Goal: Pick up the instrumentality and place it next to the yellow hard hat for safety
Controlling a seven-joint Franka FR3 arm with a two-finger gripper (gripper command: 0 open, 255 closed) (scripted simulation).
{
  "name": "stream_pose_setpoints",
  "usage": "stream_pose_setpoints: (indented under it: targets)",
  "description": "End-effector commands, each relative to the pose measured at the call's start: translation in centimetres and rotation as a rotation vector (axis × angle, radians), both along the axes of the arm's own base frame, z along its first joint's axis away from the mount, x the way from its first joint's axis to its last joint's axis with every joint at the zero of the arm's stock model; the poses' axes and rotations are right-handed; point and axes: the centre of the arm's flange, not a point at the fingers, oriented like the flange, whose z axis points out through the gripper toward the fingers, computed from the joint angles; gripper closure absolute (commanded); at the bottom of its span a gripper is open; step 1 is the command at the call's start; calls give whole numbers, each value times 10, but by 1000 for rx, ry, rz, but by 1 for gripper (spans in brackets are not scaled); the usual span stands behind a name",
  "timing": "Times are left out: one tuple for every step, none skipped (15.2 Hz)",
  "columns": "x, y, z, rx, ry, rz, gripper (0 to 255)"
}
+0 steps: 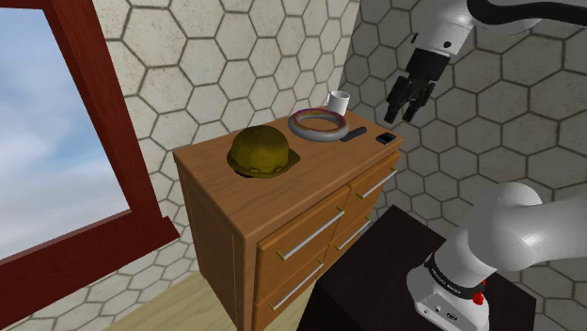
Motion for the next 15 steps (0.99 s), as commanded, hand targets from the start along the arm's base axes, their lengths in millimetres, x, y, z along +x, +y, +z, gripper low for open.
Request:
stream_pose_setpoints:
  targets:
    - [0, 0, 0, 0, 0, 0, 0]
    - [10, -5, -6, -5, 3, -32, 0]
    - [19, -11, -12, -9, 7, -64, 0]
    - [29, -17, -18, -14, 10, -97, 0]
    - [38, -23, -24, -19, 13, -129, 0]
    - [47, -30, -30, -24, 17, -161, 0]
    - [55, -37, -36, -28, 20, -193, 0]
    - [64, -44, -42, -33, 23, -226, 0]
    - [72, -52, -48, -38, 26, -258, 0]
    - [80, -59, -54, -43, 30, -290, 0]
    - [87, -68, -60, -47, 33, -322, 0]
    - [94, -76, -66, -52, 36, -355, 0]
    - [101, -85, -72, -57, 40, -387, 0]
    - [108, -93, -78, -62, 43, -419, 0]
    - [114, -103, -84, -66, 46, -451, 0]
